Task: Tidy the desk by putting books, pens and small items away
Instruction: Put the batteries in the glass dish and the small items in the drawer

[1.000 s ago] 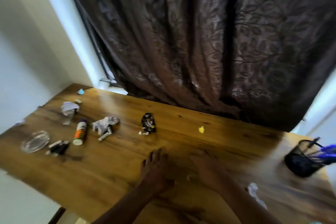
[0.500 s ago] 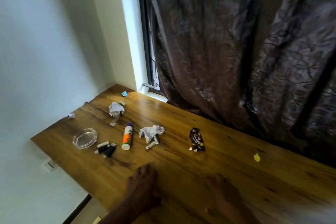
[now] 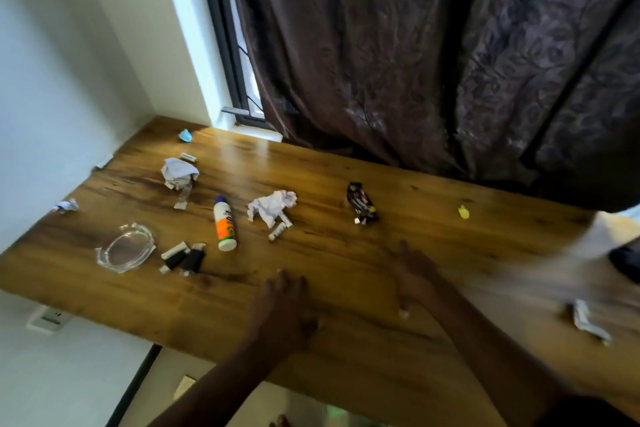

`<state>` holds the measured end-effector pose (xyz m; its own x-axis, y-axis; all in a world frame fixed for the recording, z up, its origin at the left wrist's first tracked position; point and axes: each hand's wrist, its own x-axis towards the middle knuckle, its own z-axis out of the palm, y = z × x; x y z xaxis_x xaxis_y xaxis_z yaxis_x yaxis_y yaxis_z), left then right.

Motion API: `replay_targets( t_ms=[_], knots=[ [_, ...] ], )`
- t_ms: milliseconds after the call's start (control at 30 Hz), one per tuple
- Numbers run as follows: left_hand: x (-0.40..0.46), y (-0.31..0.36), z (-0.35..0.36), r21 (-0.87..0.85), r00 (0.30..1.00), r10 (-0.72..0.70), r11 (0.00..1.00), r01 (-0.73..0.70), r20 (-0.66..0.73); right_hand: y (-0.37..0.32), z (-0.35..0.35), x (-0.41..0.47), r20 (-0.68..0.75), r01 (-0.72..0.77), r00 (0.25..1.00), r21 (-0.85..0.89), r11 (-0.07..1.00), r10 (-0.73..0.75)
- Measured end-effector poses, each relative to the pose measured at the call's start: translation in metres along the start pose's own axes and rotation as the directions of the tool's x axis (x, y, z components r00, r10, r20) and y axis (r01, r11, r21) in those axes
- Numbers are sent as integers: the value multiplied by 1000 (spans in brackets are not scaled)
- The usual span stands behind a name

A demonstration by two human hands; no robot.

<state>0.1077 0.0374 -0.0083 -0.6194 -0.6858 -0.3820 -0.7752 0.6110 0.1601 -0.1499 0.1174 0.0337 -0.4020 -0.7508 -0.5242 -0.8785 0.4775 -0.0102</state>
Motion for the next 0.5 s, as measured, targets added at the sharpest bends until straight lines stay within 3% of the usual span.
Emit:
replay_targets(
  t_ms=[133, 233, 333, 500],
  knots=[
    [-3, -6, -14, 149, 955, 157, 981, -122, -251, -5, -8, -6, -19, -3, 1000, 29, 1000, 3],
    [-4, -12, -14, 43, 978, 72, 997, -64, -194, -5, -9, -5, -41, 7, 999, -63, 998, -9],
    [-10, -9, -11, 48, 982, 54, 998, -46, -180, -5, -10, -7, -36, 43, 998, -36, 998, -45],
    [-17, 1, -12, 89, 987, 4, 996, 10, -163, -3, -2, 2, -10, 78, 997, -160, 984, -81]
  ],
)
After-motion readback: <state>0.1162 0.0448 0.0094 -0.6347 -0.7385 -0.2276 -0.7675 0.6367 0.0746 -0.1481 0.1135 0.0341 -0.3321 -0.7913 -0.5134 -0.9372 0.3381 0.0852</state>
